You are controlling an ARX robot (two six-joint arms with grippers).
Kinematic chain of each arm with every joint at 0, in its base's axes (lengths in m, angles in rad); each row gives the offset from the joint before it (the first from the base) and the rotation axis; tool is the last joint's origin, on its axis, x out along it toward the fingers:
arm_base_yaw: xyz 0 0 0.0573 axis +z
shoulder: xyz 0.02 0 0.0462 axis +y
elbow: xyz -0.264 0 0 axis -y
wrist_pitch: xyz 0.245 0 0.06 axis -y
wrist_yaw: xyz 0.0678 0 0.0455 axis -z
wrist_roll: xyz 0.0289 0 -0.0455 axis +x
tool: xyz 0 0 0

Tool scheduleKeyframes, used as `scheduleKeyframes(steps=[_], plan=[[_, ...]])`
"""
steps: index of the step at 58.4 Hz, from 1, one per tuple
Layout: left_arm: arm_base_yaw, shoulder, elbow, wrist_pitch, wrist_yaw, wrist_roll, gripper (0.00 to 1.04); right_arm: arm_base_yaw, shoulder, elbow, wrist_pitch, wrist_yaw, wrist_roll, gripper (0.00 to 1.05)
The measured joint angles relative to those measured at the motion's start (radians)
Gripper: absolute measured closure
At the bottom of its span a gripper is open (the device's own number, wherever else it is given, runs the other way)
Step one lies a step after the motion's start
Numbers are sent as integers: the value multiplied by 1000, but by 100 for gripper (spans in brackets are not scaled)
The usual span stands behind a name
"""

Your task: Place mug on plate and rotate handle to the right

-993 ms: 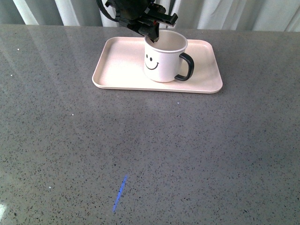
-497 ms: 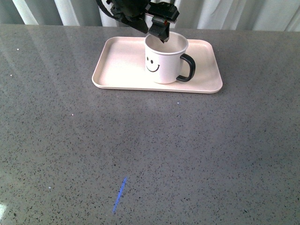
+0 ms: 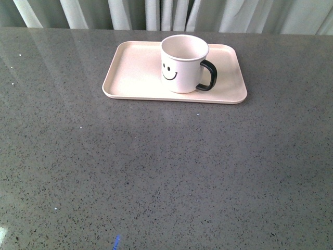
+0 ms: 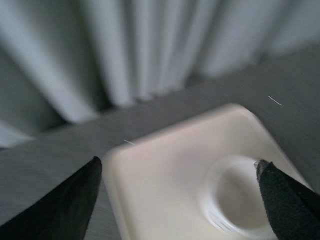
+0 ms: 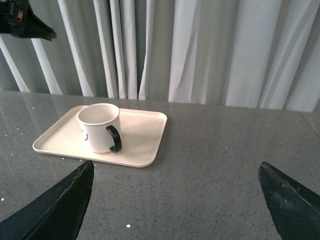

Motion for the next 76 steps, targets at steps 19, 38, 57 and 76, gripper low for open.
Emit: scheduleKeyframes(steps=[19,38,57,76], plan=[[92,-362,-815,855,-314,-77,78,0,0,0,0,-2,0,9],[162,-605,-1172,944,-242,-84,103,0,0,0,0,-2,0,9],[220,-831,-1373,919,-179,-85,103,0,0,0,0,-2,0,9],[272,-1039,-1521,850,-135,-84,103,0,0,0,0,-2,0,9]])
